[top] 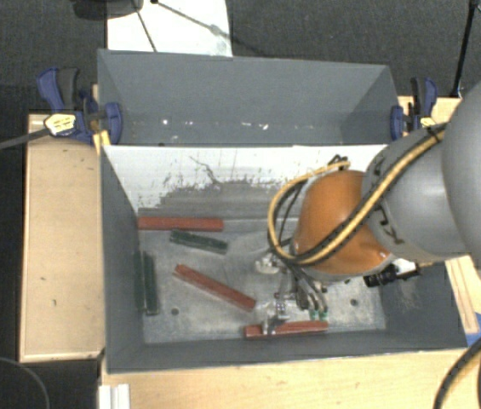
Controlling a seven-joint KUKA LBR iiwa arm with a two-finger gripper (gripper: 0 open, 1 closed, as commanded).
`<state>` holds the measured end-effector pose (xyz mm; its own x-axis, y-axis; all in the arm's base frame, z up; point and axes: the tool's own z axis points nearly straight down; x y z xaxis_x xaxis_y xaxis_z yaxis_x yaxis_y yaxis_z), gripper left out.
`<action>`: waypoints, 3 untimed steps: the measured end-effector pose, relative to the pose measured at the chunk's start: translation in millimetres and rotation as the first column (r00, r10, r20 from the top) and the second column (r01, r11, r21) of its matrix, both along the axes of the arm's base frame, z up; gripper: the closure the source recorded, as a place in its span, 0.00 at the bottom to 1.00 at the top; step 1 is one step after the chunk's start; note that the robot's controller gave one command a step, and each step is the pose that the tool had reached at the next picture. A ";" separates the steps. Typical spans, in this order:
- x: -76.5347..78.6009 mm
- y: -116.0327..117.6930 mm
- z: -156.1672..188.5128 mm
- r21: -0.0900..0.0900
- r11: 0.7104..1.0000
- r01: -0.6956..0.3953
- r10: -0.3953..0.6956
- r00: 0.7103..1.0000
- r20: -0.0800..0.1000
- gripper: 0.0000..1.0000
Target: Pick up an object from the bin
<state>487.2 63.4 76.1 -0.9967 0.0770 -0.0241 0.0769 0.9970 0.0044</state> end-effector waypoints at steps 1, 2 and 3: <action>19.6 68.0 -1.9 0.003 0.994 0.106 -0.106 0.994 -0.013 1.00; 19.6 68.0 -1.9 0.003 0.994 0.106 -0.106 0.994 -0.013 1.00; 31.9 69.5 197.4 -0.001 0.994 0.106 -0.106 0.994 -0.021 1.00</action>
Offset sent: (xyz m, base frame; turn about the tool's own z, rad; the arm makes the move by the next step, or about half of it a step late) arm 0.0000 0.0000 0.0000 0.0000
